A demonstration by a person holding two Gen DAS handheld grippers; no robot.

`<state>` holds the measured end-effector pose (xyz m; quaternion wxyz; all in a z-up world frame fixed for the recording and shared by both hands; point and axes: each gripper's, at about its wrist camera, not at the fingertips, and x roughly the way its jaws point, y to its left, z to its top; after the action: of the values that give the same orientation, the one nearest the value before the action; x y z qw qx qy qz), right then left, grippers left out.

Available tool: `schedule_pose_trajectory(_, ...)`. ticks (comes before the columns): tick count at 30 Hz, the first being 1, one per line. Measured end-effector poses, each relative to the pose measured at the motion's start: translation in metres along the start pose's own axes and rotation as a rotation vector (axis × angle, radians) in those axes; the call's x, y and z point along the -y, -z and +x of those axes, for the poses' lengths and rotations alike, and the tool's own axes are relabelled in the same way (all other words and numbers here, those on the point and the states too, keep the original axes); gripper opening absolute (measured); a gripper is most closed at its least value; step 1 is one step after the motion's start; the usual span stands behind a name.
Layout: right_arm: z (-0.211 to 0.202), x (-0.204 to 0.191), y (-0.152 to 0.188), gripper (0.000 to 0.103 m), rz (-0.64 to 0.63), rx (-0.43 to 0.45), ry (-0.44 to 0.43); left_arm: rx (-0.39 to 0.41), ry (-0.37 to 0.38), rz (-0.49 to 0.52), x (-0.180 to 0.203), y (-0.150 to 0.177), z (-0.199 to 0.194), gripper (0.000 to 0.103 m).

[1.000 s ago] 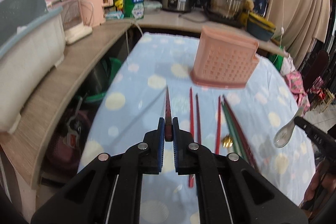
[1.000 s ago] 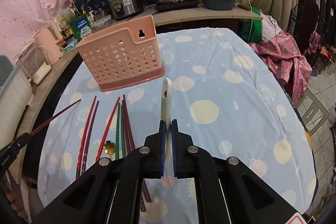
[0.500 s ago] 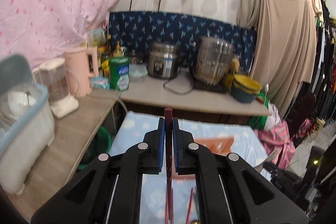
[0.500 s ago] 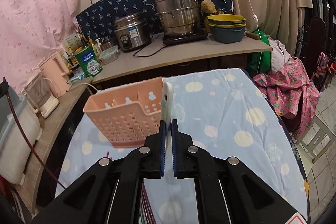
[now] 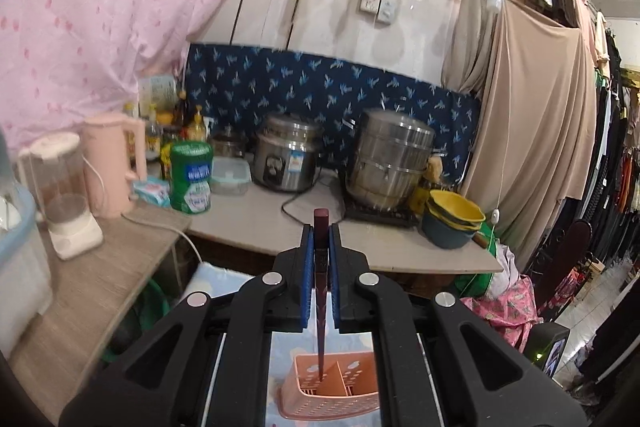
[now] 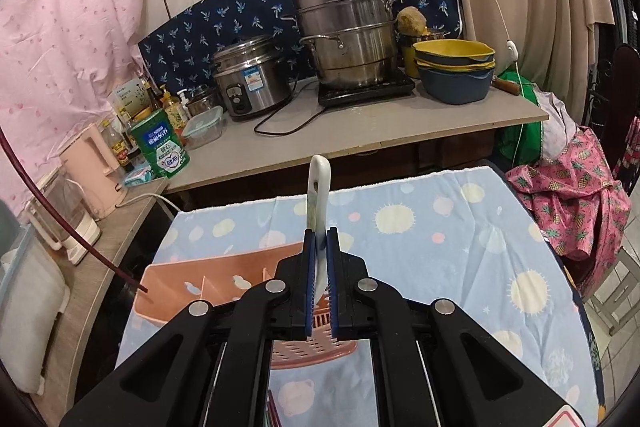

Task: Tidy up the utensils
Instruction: 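Lift the chopstick with the left tool into the pink holder while the right tool carries the spoon there, then open both tools to release chopstick and spoon into the holder, then withdraw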

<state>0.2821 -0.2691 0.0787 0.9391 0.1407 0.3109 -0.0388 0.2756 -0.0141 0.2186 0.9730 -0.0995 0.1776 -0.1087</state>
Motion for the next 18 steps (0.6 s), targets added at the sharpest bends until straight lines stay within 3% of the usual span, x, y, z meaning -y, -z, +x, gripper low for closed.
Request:
schedule_pose_trajectory(8,0.037,0.008,0.022,0.005,0.017,-0.085,0.011,-0.124,-0.034,-0.039,-0.023,0.047,0.050,0.007)
schedule_pose_trajectory(13,0.038,0.007,0.028,0.010,0.008,-0.075,0.026,-0.121,-0.038,-0.041,-0.028,0.055,0.051,0.009)
schedule_pose_trajectory(14,0.036,0.007,0.027,0.011,0.008,-0.072,0.026,-0.120,-0.038,-0.037,-0.028,0.056,0.049,0.015)
schedule_pose_trajectory(17,0.024,0.009,0.026,0.011,0.022,-0.057,0.017,-0.121,-0.045,-0.045,-0.030,0.057,0.041,0.052)
schedule_pose_trajectory(18,0.018,0.010,0.026,0.011,0.025,-0.049,0.013,-0.118,-0.045,-0.048,-0.031,0.058,0.037,0.058)
